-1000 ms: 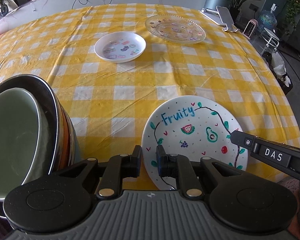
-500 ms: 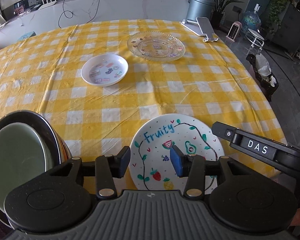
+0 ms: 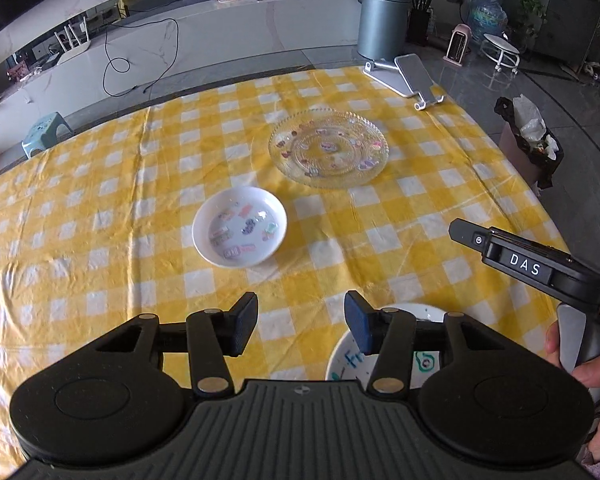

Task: Organize plates and bowls
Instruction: 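Move both grippers over to the clear patterned glass plate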

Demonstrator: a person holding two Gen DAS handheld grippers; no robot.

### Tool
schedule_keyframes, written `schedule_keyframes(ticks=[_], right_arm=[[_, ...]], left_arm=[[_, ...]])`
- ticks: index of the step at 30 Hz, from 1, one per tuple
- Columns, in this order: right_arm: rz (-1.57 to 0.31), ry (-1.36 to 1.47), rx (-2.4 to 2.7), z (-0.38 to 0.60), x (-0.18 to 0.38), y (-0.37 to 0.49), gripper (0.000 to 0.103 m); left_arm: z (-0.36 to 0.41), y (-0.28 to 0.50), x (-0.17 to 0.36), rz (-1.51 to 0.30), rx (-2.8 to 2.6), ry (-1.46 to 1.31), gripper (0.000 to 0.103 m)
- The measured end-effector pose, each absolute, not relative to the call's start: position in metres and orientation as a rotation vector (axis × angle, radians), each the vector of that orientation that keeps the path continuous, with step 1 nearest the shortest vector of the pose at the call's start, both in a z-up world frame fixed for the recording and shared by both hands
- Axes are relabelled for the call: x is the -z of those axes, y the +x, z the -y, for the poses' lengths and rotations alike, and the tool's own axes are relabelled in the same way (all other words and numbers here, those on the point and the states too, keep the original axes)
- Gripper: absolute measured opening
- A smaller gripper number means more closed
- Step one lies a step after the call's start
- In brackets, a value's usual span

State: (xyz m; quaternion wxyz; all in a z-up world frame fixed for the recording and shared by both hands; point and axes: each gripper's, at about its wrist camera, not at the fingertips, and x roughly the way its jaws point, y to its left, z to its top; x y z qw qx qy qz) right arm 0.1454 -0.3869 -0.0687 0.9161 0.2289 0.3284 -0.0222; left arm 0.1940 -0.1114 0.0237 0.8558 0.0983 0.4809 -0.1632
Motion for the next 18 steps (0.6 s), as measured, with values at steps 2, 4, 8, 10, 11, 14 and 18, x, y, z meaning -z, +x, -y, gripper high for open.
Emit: schedule_keyframes(ticks=[2,4,8,10,11,14,18], right_arm=[[-0.662,0.479,0.042,0.390,0.069,0.157,0.053],[-0.657,0.493,0.037,0.394,0.069,0.167,0.053],[-0.653,0.531,0.032,0.402,0.071,0.191,0.053],[-0.655,0.534,0.036,0.406,0.072,0.203,0.053],[-0.660,0.536,0.040,0.408,0.073,0.209,0.053],[-0.677,0.571,0.045,0.416,0.078,0.225,0.052],[-0.686,0.650,0.031,0.425,0.086,0.245,0.050]], left_arm=[[0.110,0.208,-0.030,-1.012,0.341,0.205,0.058],[0.110,0.222,-0.038,-1.006,0.342,0.210,0.058],[0.118,0.246,-0.046,-0.981,0.376,0.236,0.058],[0.124,0.259,-0.044,-0.975,0.385,0.257,0.058],[0.128,0.266,-0.041,-0.977,0.386,0.270,0.058],[0.137,0.288,-0.030,-0.985,0.391,0.289,0.058],[0.145,0.319,-0.011,-1.003,0.421,0.266,0.058]])
